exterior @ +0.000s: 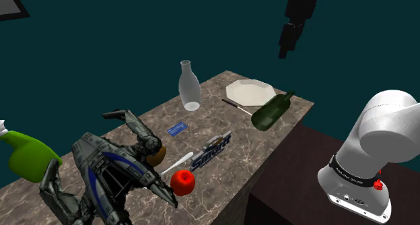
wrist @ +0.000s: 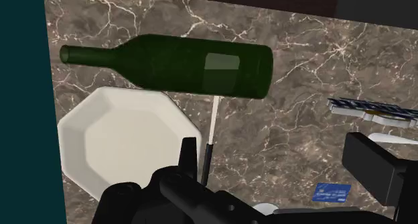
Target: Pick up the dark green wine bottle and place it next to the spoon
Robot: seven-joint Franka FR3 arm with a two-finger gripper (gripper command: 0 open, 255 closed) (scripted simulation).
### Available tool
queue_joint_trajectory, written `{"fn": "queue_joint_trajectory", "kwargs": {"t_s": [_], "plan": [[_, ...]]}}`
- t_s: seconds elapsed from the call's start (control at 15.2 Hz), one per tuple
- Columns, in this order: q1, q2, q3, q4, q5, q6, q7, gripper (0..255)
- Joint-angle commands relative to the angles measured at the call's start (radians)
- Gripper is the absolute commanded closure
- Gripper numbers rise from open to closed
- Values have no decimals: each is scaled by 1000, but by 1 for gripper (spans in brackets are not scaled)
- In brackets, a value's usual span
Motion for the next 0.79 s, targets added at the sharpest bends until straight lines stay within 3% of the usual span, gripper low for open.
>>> {"fn": "queue_joint_trajectory", "kwargs": {"t_s": [0.0,0.4,0.73], "plan": [[0,0,0,0,0,0,0,0],[62,-82,-181,-174,-101,78,-387,0],[108,-77,-356,-257,-210,155,-714,0]]}}
